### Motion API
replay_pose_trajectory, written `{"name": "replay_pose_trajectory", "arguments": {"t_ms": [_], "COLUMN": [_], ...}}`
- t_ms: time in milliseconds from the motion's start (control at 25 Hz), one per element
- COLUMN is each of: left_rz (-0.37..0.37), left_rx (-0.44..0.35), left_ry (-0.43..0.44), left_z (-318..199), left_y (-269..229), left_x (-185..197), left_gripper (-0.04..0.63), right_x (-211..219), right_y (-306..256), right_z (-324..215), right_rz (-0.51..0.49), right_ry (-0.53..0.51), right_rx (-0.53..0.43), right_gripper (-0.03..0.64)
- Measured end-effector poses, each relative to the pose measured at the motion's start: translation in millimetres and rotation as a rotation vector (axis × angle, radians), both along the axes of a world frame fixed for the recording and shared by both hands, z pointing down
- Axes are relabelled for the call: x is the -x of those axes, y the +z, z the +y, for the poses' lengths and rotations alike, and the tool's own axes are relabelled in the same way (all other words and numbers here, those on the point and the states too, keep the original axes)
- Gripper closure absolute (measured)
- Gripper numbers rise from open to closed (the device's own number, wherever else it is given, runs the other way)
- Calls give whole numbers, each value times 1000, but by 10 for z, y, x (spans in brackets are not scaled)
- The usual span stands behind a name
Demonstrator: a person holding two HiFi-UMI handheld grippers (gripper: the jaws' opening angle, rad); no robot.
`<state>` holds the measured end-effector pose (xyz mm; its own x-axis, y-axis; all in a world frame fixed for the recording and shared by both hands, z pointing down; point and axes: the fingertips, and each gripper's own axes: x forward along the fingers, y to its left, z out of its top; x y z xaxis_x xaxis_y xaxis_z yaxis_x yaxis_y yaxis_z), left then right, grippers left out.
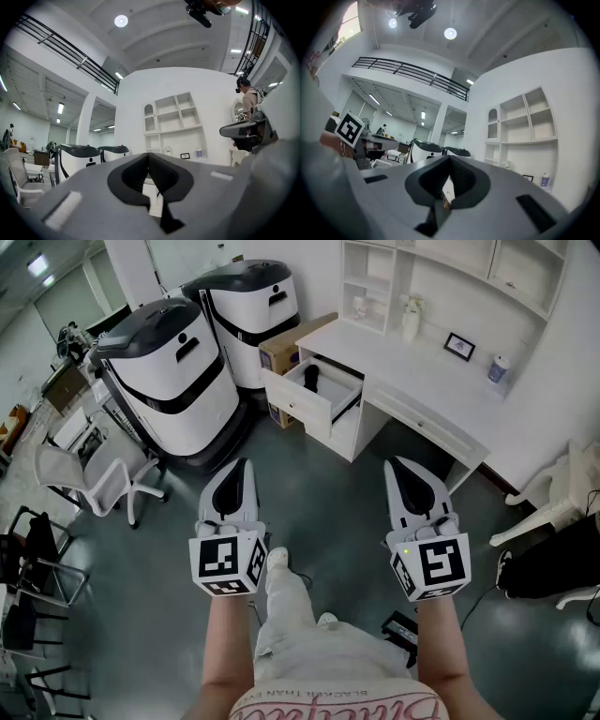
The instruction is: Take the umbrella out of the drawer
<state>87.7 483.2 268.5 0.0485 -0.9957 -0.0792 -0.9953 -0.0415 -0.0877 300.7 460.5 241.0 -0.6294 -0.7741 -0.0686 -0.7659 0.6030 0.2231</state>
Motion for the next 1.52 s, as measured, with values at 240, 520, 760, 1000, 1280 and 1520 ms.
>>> {"name": "replay_pose_trajectory", "arguments": {"t_ms": [240, 520, 760, 1000, 1280, 1520], "left_rz": [-6, 22, 19, 18, 38, 39], "left_rx": [1, 21, 30, 44, 54, 50], "left_ry": [8, 11, 31, 63, 96, 127], "left_z": [-332, -913, -1589, -2297, -2981, -3284], "left_y": [16, 101, 104, 102, 143, 130], "left_x": [98, 409, 750, 1081, 1486, 1666], "left_gripper": [586, 586, 586, 586, 586, 586], "right_x": [34, 236, 565, 933, 1335, 1593], "right_y": [28, 93, 86, 98, 179, 179], "right_z": [-314, -855, -1483, -2109, -2679, -2939], "right_rz": [-12, -22, -10, 13, 17, 24], "right_ry": [26, 48, 73, 89, 119, 120], "right_rx": [4, 26, 34, 57, 76, 78], "right_gripper": [609, 609, 609, 609, 609, 609]}}
